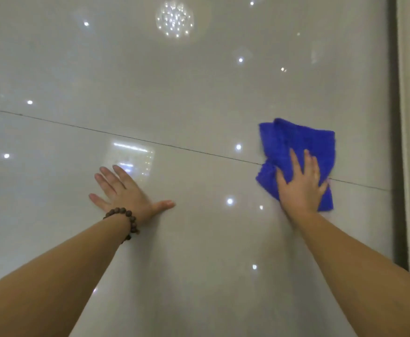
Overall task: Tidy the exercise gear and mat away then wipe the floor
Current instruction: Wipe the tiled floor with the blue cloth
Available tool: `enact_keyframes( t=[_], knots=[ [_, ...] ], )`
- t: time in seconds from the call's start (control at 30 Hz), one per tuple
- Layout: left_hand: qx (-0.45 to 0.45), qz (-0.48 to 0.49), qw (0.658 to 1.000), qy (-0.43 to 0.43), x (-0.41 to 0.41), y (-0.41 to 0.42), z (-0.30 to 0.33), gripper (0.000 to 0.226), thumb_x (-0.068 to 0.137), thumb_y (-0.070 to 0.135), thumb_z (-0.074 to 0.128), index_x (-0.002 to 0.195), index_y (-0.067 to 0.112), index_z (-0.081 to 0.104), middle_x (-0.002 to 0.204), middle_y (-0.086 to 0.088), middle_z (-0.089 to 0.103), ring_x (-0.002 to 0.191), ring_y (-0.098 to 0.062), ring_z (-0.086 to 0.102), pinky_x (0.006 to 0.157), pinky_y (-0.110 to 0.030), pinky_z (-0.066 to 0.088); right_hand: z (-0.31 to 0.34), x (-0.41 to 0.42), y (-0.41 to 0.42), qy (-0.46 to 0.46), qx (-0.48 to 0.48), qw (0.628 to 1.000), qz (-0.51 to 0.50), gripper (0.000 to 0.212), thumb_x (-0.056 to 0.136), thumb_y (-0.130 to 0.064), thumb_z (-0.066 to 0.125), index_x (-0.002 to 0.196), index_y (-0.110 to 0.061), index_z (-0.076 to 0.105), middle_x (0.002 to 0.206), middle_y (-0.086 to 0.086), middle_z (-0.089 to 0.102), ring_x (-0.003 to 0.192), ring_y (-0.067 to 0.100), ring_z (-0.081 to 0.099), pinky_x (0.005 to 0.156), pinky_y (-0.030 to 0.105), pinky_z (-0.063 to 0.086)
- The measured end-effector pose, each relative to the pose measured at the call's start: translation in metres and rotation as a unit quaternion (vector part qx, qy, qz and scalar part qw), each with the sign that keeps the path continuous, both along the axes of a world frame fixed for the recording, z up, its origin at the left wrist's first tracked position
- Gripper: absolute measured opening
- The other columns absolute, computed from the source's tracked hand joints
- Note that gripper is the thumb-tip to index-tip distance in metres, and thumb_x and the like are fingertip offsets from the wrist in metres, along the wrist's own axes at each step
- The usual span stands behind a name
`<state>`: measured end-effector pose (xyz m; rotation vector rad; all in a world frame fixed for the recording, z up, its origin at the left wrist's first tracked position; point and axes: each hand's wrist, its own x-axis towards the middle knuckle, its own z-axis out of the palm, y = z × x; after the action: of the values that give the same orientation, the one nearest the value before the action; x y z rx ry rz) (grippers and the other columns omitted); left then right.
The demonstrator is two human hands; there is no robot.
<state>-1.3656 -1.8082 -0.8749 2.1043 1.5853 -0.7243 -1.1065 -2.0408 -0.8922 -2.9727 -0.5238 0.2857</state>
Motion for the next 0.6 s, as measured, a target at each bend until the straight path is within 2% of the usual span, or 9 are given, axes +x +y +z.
enact_keyframes(
  t=[0.1,0.13,0.17,0.23,0.3,0.33,0.4,0.5,0.6],
  knots=[
    [0.002,-0.003,1.0,0.003,0.002,-0.001,0.003,0.162,0.039,0.094,0.055,0.142,0.005,-0.032,0.152,-0.019,-0.032,0.141,-0.034,-0.029,0.113,-0.063,-0.005,0.003,0.013,-0.015,0.016,0.019,0.973,-0.23,0.062,0.093,-0.057,0.03,0.149,-0.034,0.019,0.159,0.0,0.011,0.146,0.023,0.006,0.111,0.063,0.009],
    [0.002,-0.004,1.0,-0.002,0.002,-0.001,0.005,0.161,0.04,0.093,0.057,0.142,0.005,-0.031,0.152,-0.018,-0.032,0.141,-0.034,-0.029,0.112,-0.062,-0.005,0.003,-0.001,0.005,0.013,0.021,0.967,-0.254,0.061,0.094,-0.056,0.031,0.149,-0.034,0.02,0.159,0.0,0.01,0.146,0.024,0.006,0.111,0.063,0.008],
    [0.002,-0.004,1.0,-0.006,0.002,-0.002,0.006,0.161,0.041,0.092,0.058,0.143,0.005,-0.03,0.153,-0.018,-0.032,0.141,-0.034,-0.028,0.112,-0.062,-0.006,0.003,-0.024,0.03,0.004,0.026,0.974,-0.226,0.061,0.093,-0.056,0.033,0.149,-0.034,0.021,0.159,0.0,0.011,0.146,0.024,0.006,0.11,0.062,0.007],
    [0.011,-0.006,1.0,-0.007,0.001,-0.003,0.004,0.159,0.042,0.092,0.058,0.145,0.005,-0.027,0.154,-0.019,-0.028,0.143,-0.034,-0.025,0.112,-0.062,-0.005,-0.004,-0.084,0.078,-0.027,0.045,0.998,-0.041,0.062,0.09,-0.058,0.034,0.147,-0.036,0.026,0.158,0.0,0.019,0.145,0.023,0.013,0.109,0.06,0.012],
    [0.041,-0.022,0.999,-0.016,-0.003,-0.007,0.002,0.151,0.049,0.092,0.055,0.148,0.006,-0.02,0.156,-0.019,-0.022,0.144,-0.034,-0.02,0.113,-0.064,-0.001,-0.009,-0.141,0.108,-0.037,0.031,0.98,0.19,0.062,0.086,-0.059,0.032,0.144,-0.038,0.033,0.155,-0.001,0.028,0.143,0.023,0.022,0.11,0.058,0.017],
    [0.054,-0.038,0.997,-0.027,-0.006,-0.011,0.003,0.144,0.055,0.091,0.052,0.149,0.006,-0.016,0.157,-0.018,-0.018,0.145,-0.033,-0.018,0.113,-0.064,0.001,-0.009,-0.153,0.111,-0.025,0.024,0.963,0.266,0.062,0.086,-0.059,0.033,0.144,-0.039,0.033,0.154,-0.001,0.029,0.143,0.023,0.023,0.111,0.058,0.018],
    [0.06,-0.079,0.994,-0.052,-0.02,-0.023,0.006,0.133,0.062,0.089,0.047,0.15,0.008,-0.013,0.159,-0.015,-0.016,0.146,-0.031,-0.017,0.113,-0.065,0.003,-0.008,-0.141,0.101,-0.018,0.019,0.944,0.33,0.061,0.087,-0.06,0.035,0.144,-0.041,0.031,0.155,-0.003,0.027,0.143,0.021,0.022,0.111,0.058,0.018],
    [0.039,-0.125,0.99,-0.054,-0.055,-0.047,0.012,0.14,0.054,0.095,0.038,0.148,0.011,-0.023,0.157,-0.012,-0.025,0.144,-0.029,-0.024,0.11,-0.066,-0.002,-0.006,-0.099,0.043,-0.026,0.002,0.975,0.222,0.061,0.088,-0.061,0.037,0.146,-0.043,0.024,0.157,-0.006,0.019,0.145,0.018,0.016,0.111,0.057,0.015],
    [-0.004,-0.149,0.989,-0.024,-0.082,-0.064,0.009,0.139,0.052,0.099,0.03,0.144,0.013,-0.032,0.152,-0.009,-0.036,0.141,-0.027,-0.032,0.109,-0.069,-0.004,0.001,-0.067,-0.044,-0.009,-0.001,1.0,-0.022,0.062,0.091,-0.06,0.035,0.148,-0.039,0.021,0.159,-0.004,0.014,0.145,0.02,0.011,0.112,0.059,0.012]
  ],
)
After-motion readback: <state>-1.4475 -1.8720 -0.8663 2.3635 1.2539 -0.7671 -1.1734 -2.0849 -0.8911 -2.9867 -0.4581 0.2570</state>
